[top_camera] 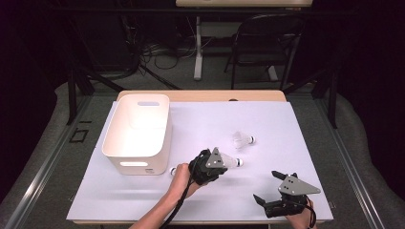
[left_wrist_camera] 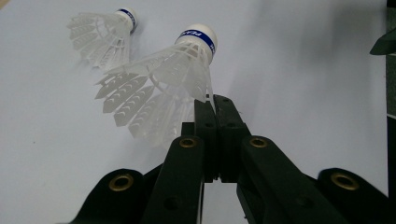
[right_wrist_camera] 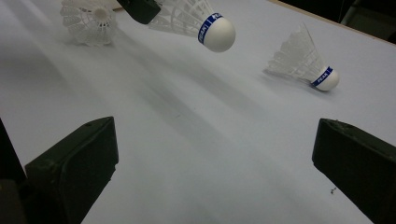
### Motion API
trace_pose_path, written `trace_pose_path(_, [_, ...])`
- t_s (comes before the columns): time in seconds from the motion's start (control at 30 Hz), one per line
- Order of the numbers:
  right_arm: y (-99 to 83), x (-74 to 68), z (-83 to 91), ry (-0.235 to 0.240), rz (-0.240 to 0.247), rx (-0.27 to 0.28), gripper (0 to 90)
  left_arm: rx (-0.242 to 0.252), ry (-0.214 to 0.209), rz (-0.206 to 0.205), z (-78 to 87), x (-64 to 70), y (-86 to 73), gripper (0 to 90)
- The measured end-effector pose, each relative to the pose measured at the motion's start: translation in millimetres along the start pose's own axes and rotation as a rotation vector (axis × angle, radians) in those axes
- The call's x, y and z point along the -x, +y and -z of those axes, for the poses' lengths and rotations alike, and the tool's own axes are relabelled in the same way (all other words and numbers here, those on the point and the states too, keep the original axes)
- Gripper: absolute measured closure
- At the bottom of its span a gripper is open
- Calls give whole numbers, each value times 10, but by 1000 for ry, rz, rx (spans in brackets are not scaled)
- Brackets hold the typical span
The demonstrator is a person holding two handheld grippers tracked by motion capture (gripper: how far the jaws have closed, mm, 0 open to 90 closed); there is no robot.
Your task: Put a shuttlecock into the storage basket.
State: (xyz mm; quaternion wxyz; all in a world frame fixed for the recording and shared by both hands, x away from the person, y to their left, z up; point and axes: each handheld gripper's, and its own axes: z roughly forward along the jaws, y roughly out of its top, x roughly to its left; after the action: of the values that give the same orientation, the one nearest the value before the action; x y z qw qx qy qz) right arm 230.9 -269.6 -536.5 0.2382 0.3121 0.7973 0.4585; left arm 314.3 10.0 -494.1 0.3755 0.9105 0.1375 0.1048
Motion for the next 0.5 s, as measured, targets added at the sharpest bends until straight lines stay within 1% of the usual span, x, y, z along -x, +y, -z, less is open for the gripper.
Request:
trace_pose_path(0.37, [4, -7, 8, -2, 5, 4, 0, 5, 5, -8, 70, -40, 60, 900])
trace_pose_path(0.5, [0, -7, 0, 0, 3, 4, 0, 9, 1, -4, 84, -59, 83, 900])
